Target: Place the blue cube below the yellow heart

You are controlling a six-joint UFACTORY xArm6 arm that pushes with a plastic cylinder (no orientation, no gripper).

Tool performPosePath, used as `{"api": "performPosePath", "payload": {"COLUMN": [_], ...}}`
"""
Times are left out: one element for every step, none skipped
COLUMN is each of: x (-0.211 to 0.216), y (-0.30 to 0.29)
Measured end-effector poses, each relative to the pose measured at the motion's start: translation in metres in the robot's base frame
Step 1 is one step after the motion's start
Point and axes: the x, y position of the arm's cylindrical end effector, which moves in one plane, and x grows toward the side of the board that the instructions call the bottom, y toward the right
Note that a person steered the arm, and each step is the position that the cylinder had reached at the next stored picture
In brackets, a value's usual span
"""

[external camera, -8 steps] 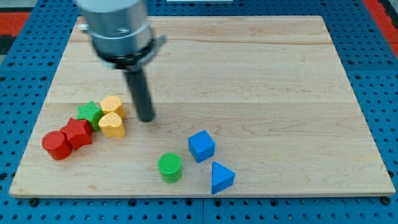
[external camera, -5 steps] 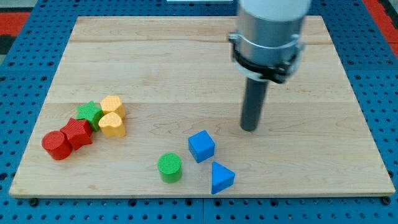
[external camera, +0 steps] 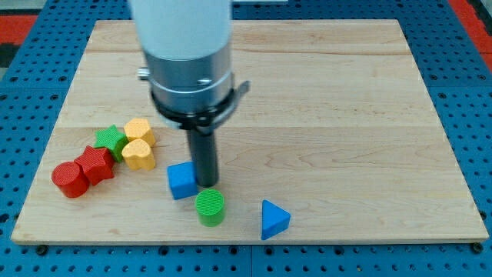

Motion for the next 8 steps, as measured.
{"api": "performPosePath", "payload": {"x": [-0.007,-0.012,-0.013,-0.009,0.000,0.037,0.059,0.060], "y": [-0.037,-0.003,0.055,0.116,0.187,0.219,0.217,0.174]}}
